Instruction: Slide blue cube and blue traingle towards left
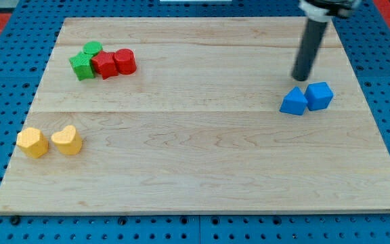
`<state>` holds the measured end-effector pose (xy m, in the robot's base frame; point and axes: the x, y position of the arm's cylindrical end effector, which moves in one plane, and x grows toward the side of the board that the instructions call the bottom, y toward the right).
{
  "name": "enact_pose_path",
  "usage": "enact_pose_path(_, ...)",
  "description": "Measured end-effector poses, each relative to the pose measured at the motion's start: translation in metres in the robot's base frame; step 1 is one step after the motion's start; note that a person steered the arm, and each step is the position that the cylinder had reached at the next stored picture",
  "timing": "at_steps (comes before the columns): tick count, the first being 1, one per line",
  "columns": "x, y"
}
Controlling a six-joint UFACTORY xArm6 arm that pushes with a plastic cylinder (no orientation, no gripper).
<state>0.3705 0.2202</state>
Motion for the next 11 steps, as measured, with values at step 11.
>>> enact_pose_path(11, 0.066, -0.086)
